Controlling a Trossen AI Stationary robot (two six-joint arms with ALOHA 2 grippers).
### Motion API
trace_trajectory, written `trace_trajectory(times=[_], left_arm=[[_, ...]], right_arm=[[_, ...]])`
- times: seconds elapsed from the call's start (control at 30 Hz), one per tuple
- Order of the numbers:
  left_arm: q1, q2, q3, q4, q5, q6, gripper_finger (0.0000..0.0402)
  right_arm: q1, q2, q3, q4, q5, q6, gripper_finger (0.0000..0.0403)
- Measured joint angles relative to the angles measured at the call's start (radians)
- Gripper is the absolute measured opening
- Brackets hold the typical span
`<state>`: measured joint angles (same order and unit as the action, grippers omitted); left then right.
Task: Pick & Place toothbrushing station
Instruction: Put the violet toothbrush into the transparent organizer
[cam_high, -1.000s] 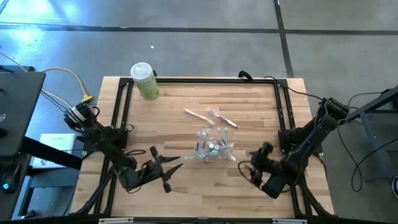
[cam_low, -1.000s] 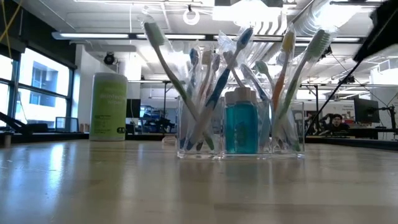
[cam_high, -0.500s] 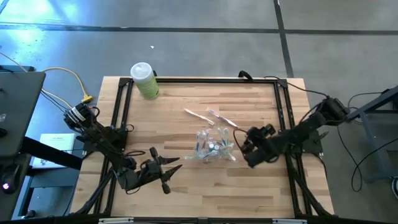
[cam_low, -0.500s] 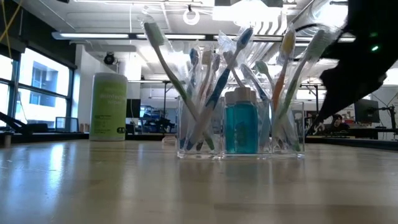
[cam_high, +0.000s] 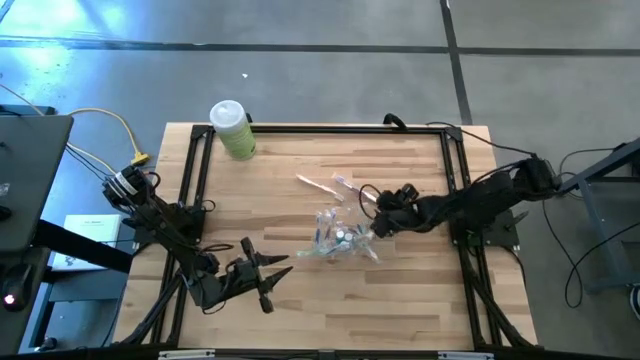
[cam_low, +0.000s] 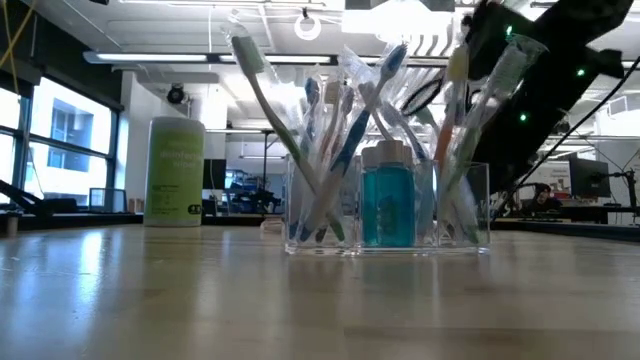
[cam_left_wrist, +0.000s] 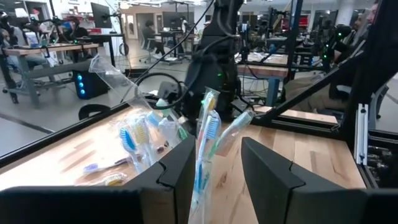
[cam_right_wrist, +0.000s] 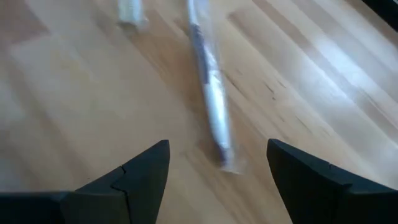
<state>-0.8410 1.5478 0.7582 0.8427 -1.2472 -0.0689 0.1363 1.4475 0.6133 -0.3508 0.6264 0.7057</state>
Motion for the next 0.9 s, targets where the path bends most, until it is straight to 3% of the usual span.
trace_trajectory(times=[0.27, 0.5, 0.63, 0.83, 0.9], left_arm=[[0.0, 0.0, 0.0, -0.009, -0.001, -0.007, 0.0126], [0.0, 0.0, 0.0, -0.009, -0.001, -0.008, 0.0126], [0.0, 0.0, 0.0, -0.009, -0.002, -0.008, 0.0126], [0.0, 0.0, 0.0, -0.009, -0.005, -0.01, 0.0126], [0.0, 0.0, 0.0, -0.009, -0.005, -0.01, 0.0126]], right_arm=[[-0.149, 0.0, -0.127, 0.282, -0.251, -0.191, 0.0262], [-0.22, -0.001, -0.173, 0.312, -0.268, -0.187, 0.0245], [-0.223, -0.001, -0.173, 0.3, -0.27, -0.194, 0.018], [-0.223, -0.002, -0.173, 0.291, -0.254, -0.208, 0.0025], [-0.218, -0.002, -0.173, 0.289, -0.226, -0.202, 0.0015]])
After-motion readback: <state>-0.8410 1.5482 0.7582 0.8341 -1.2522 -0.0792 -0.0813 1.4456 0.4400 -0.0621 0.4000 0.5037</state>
